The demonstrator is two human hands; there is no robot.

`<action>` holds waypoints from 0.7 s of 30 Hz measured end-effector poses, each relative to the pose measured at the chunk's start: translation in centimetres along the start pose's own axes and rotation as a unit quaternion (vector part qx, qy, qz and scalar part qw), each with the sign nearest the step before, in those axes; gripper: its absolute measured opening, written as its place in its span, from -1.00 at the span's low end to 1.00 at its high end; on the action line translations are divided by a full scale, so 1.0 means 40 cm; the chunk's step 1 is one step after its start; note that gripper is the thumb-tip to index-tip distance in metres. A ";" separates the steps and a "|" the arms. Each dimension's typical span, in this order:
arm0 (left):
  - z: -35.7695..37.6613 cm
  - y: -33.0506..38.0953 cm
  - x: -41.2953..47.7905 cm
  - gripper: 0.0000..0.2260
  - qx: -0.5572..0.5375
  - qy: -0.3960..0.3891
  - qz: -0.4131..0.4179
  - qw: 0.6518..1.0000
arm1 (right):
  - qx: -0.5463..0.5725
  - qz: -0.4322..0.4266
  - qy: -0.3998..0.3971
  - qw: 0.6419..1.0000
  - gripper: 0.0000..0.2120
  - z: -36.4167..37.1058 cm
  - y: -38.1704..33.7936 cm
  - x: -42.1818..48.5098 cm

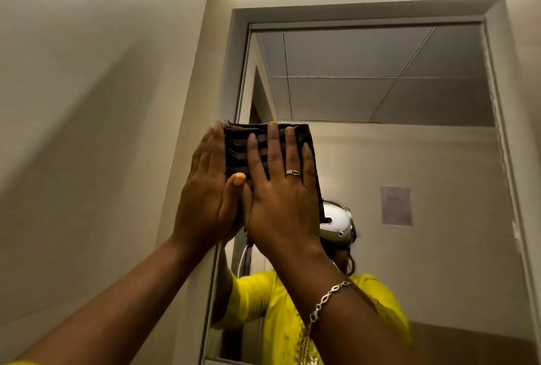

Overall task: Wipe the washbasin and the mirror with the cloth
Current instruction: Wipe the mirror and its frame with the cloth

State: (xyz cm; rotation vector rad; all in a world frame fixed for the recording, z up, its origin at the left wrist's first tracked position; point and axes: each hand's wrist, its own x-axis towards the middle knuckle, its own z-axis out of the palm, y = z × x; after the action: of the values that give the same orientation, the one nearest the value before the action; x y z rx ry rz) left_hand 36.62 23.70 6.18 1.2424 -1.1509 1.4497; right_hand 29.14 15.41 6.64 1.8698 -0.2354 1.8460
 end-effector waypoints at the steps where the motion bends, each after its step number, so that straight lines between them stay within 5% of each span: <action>1: 0.000 0.002 0.000 -0.31 0.009 0.000 0.003 1.000 | 0.000 -0.004 0.003 1.000 -0.46 -0.002 0.011 -0.004; 11: -0.009 0.037 0.003 -0.18 0.106 -0.033 0.015 0.994 | -0.015 0.010 0.005 1.000 -0.46 -0.068 0.175 -0.048; 21: -0.003 0.018 -0.028 -0.28 0.177 -0.052 0.031 0.982 | -0.069 0.027 -0.027 0.997 -0.45 -0.145 0.360 -0.093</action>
State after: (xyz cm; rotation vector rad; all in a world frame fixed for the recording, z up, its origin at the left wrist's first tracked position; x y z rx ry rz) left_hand 36.02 23.62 4.98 1.5515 -1.0353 1.7061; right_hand 17.19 4.86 6.00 1.8367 -0.4253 1.7685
